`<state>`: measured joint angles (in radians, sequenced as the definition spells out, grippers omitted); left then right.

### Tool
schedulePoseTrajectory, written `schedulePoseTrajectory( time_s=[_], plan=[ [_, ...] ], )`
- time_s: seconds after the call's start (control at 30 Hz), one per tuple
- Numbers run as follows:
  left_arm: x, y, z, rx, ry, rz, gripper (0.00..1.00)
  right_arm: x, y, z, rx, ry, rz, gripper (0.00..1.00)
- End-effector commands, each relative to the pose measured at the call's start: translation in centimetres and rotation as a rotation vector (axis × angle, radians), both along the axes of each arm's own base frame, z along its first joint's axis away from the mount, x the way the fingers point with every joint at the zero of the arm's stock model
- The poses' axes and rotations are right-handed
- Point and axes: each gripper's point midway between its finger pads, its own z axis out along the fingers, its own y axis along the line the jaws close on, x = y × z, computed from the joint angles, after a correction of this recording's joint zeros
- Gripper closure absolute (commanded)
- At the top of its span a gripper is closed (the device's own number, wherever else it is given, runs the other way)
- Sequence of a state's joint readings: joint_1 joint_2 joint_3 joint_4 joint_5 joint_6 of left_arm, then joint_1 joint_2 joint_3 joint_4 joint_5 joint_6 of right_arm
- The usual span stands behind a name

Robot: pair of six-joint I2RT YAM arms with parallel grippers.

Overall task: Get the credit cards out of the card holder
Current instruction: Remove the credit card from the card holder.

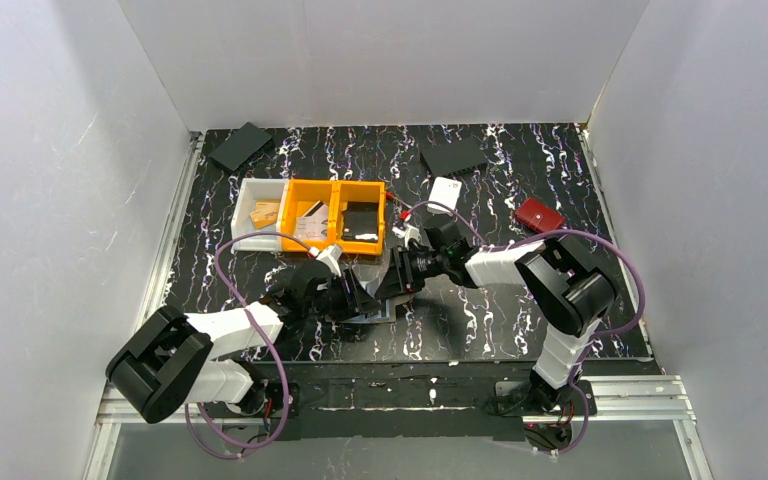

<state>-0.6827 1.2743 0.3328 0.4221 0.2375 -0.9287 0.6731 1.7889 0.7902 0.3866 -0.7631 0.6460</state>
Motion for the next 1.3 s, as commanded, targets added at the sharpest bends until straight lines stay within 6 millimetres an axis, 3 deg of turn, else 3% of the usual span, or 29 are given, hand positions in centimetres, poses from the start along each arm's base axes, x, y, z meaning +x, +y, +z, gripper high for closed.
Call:
schedulePoseTrajectory(
  time_s=[0.0, 0.2, 0.3, 0.37, 0.43, 0.53, 0.63, 0.73, 1.0, 1.27],
  plan=[
    [-2.2, 2.9, -3.9, 0.136, 0.105, 0.019, 0.61, 0.7, 0.9, -0.3, -0.034, -0.048, -0.009, 0.53],
    [-2.1, 2.7, -3.3, 0.112, 0.096, 0.023, 0.58, 0.9, 0.4, -2.1, -0.096, -0.038, -0.051, 0.61],
    [-2.1, 2.6, -2.9, 0.096, 0.09, 0.028, 0.5, 0.8, 0.5, -2.1, -0.089, -0.038, -0.045, 0.75],
    [-2.1, 2.5, -2.5, 0.077, 0.083, 0.032, 0.41, 0.8, 0.5, -1.8, -0.074, -0.041, -0.034, 0.9],
    [-2.1, 2.5, -1.9, 0.05, 0.074, 0.042, 0.31, 1.1, 0.4, -1.3, -0.056, -0.048, -0.032, 0.98],
    [-2.0, 2.6, -0.7, -0.006, 0.048, 0.059, 0.26, 1.4, -0.2, -0.6, -0.013, -0.068, -0.007, 0.99],
    [-1.6, 2.8, 0.6, -0.067, 0.02, 0.079, 0.27, 1.4, -0.8, 0.3, 0.067, -0.075, 0.037, 0.99],
    [-1.5, 2.8, 1.4, -0.121, 0.004, 0.075, 0.34, 1.0, -1.0, 1.6, 0.164, -0.063, 0.074, 0.99],
    [-1.0, 0.9, 4.9, -0.259, -0.086, -0.008, 0.51, 0.2, -0.8, 3.7, 0.252, -0.092, 0.143, 0.99],
    [-0.3, 1.5, 3.9, -0.224, -0.1, 0.032, 0.53, -0.2, -0.7, 4.4, 0.282, -0.1, 0.179, 0.99]
  ],
)
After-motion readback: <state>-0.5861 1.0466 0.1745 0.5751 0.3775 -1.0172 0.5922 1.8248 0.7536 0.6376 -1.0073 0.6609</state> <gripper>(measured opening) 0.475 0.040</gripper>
